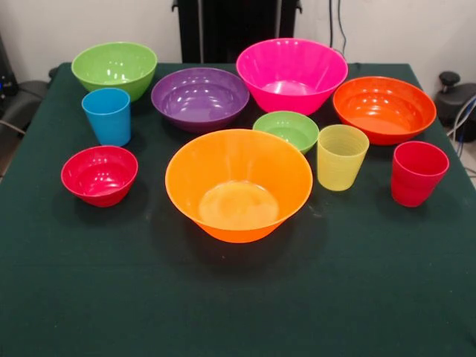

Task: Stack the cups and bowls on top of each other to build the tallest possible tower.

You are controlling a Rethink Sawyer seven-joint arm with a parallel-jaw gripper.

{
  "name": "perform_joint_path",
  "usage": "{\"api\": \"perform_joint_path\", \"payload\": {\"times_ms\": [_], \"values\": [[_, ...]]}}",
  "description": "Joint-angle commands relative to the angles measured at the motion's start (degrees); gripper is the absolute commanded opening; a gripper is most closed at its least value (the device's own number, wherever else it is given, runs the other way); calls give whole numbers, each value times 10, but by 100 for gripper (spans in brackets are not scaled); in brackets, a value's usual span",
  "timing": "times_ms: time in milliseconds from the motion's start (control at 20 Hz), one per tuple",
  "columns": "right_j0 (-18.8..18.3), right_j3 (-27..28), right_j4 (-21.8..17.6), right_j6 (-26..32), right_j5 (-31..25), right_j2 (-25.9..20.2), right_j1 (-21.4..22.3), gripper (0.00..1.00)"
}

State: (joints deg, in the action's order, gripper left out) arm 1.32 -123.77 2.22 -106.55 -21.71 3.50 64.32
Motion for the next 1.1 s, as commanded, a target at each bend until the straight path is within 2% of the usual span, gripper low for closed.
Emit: {"api": "perform_joint_path", "payload": {"times_ms": [50, 550, 750, 1100], "values": [[-32, 30, -16, -39, 20, -46, -74, 100], [-72, 108, -40, -1, -8, -61, -144, 100], [-106, 130, -47, 23, 1, -81, -185, 100], [-129, 199, -83, 44, -36, -71, -227, 100]]}}
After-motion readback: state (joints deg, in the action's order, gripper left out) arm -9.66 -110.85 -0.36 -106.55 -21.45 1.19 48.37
